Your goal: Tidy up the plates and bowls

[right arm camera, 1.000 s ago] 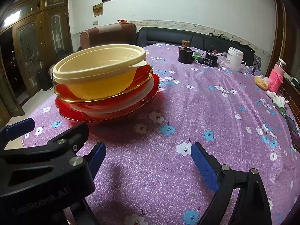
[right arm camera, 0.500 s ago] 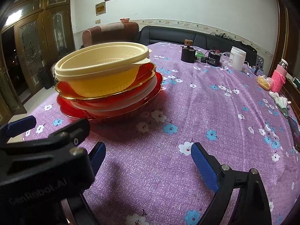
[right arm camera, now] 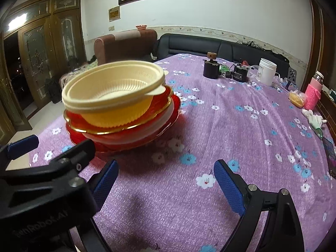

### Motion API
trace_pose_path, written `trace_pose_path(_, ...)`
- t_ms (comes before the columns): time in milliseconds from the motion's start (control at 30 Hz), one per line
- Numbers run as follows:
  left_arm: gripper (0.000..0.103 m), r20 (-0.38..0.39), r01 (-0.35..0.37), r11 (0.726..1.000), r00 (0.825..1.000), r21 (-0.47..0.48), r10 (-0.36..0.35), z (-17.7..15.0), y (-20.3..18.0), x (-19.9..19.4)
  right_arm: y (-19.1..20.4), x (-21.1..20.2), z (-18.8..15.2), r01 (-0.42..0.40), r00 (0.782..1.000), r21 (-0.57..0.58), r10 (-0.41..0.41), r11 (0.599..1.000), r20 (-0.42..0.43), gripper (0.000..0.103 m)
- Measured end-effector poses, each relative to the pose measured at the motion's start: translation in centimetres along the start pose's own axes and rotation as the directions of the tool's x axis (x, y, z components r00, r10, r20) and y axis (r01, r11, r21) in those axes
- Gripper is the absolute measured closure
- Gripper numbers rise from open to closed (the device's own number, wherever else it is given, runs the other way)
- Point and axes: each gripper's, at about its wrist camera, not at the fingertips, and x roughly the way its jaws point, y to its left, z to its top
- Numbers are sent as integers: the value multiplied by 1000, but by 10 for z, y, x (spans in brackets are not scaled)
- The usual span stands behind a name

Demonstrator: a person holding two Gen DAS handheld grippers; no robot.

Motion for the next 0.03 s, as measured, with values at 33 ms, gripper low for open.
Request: trace_pose_path(33,0,9,2,1000,1000,5,-2,3,-3,-3,-3,-1,1,-1,1000,5,1,1000,3,8)
